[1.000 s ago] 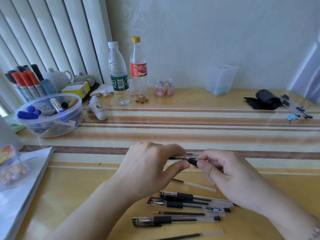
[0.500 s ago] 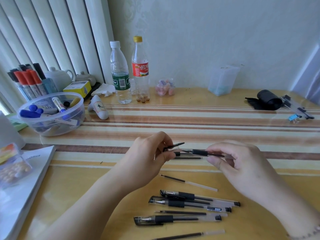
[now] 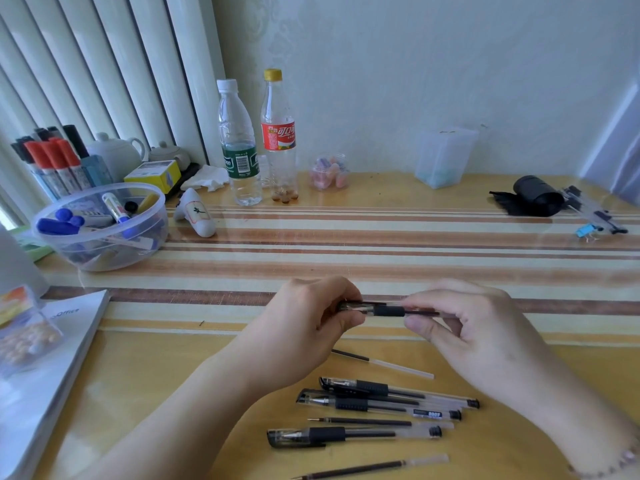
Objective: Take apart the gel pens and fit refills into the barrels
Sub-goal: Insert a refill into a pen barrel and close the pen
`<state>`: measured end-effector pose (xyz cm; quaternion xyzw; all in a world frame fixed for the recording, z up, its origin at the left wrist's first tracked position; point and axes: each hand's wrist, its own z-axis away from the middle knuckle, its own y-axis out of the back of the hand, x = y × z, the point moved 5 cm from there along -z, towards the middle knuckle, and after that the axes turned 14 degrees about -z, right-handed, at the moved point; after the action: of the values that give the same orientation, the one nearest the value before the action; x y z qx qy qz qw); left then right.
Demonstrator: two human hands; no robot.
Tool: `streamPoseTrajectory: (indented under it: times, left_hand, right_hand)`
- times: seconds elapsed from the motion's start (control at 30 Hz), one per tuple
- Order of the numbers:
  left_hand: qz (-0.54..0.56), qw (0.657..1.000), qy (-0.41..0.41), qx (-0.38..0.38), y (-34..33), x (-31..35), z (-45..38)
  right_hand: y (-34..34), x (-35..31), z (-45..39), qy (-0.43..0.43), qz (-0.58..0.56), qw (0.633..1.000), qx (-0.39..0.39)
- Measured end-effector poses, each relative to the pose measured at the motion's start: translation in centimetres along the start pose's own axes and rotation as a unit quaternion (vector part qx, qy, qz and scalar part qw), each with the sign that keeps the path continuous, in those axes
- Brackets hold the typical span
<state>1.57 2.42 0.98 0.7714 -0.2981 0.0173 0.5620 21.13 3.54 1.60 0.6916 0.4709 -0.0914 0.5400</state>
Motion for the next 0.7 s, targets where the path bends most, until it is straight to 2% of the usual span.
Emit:
streamPoseTrajectory:
  times: [0.23, 0.53, 0.7]
  left_hand:
    - [0.018, 0.999, 0.031, 0.003, -0.2, -0.5, 0.0]
    - [-0.009, 1.000, 0.010, -0.010, -0.4, -0.8, -0.1]
    - [-0.038, 0.997, -0.004, -0.060, -0.9, -0.8, -0.1]
  right_hand:
    - [-0.6, 0.0, 0.3, 0.021, -0.010, 1.000, -0.012]
    - [-1.1, 0.0, 0.4, 0.025, -0.016, 0.999, -0.011]
    - [-1.6, 0.8, 0.1, -0.030, -0.018, 0.999, -0.033]
